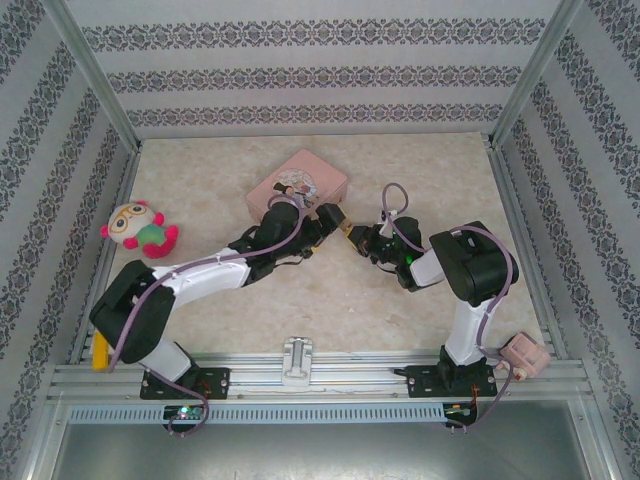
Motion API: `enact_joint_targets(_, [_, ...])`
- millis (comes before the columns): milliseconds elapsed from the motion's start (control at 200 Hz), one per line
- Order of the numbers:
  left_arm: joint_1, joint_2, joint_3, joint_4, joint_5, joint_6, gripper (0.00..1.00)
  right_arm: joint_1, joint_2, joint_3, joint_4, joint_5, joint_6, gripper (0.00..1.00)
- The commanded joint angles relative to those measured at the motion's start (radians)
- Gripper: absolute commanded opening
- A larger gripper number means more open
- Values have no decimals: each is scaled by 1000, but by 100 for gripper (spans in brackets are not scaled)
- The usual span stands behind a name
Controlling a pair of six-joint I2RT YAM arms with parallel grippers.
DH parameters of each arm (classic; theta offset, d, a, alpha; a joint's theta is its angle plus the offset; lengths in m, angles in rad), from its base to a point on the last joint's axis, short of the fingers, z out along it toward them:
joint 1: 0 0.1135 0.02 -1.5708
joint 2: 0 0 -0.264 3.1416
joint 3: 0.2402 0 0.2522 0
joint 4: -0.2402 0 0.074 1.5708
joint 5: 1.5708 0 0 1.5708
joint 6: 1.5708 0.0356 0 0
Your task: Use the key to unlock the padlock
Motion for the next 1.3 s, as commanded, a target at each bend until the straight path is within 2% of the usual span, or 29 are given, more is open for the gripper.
enact_joint_targets(0, [10, -61, 20, -104, -99, 126, 99, 17, -31, 0, -13, 34, -51, 11])
enact_joint_targets(125, [13, -125, 9, -136, -161, 199, 99, 25, -48, -17, -56, 48, -74, 12])
enact_joint_targets(345, [41, -276, 10, -293, -349, 382, 99, 31, -119, -64, -157, 68, -112, 28])
enact_joint_targets(470, [48, -350, 19, -368, -459, 480, 99, 51, -216, -59, -319, 88, -178, 38])
enact_joint_targets(570, [61, -380, 27, -418, -499, 519, 99, 81, -327, -29, -546, 140, -266, 42])
enact_joint_targets(760, [103, -416, 33, -476, -481, 588, 99, 140, -541, 86, -966, 301, -459, 47])
enact_joint_targets(919, [130, -402, 69, -523, -434, 702, 99, 138, -619, 183, -1170, 379, -594, 52])
enact_joint_targets(1064, [159, -328, 127, -564, -365, 780, 99, 124, -542, 286, -1269, 380, -730, 51])
enact_joint_targets(1244, [208, -172, 235, -670, -314, 813, 99, 113, -345, 419, -1325, 343, -847, 46])
enact_joint_targets(1299, [217, -124, 269, -699, -305, 818, 99, 119, -296, 452, -1324, 338, -868, 49])
